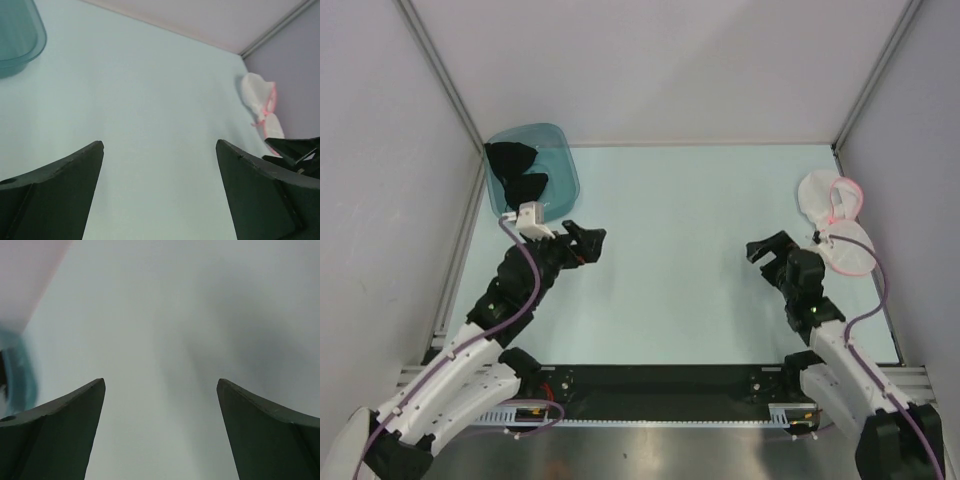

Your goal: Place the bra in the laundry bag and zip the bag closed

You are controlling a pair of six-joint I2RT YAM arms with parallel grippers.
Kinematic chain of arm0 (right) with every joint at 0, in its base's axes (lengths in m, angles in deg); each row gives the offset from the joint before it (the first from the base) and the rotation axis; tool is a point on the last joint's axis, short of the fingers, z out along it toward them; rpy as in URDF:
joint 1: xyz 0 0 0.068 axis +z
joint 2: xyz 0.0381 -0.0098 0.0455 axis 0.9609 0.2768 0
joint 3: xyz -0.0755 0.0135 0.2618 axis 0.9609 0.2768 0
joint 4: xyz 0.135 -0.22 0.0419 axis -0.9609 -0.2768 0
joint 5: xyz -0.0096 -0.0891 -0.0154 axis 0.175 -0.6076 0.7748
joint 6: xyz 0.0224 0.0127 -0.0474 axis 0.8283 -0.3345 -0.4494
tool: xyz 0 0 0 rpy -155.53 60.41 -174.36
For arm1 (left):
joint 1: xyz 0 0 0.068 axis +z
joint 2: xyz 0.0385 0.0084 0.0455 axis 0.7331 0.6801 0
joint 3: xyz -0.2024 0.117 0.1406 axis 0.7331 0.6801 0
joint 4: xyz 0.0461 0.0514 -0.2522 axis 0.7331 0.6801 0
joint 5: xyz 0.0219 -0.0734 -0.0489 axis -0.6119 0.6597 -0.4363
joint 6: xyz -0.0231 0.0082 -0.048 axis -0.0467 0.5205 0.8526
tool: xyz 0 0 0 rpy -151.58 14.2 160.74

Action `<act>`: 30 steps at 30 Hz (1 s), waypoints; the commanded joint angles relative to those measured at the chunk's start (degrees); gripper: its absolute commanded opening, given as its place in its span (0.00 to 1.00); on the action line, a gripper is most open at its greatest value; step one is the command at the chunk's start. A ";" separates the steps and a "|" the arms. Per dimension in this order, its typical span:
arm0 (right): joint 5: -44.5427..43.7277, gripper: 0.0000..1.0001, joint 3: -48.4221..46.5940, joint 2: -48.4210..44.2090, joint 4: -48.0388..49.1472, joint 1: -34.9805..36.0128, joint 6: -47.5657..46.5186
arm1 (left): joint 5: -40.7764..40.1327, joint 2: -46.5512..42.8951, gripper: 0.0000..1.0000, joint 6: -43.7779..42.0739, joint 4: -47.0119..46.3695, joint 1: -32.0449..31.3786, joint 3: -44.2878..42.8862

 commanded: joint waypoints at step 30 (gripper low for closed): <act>6.09 0.95 -71.82 81.00 -1.10 -23.88 -30.77 | 21.37 -4.23 1.00 2.28 10.17 1.35 2.59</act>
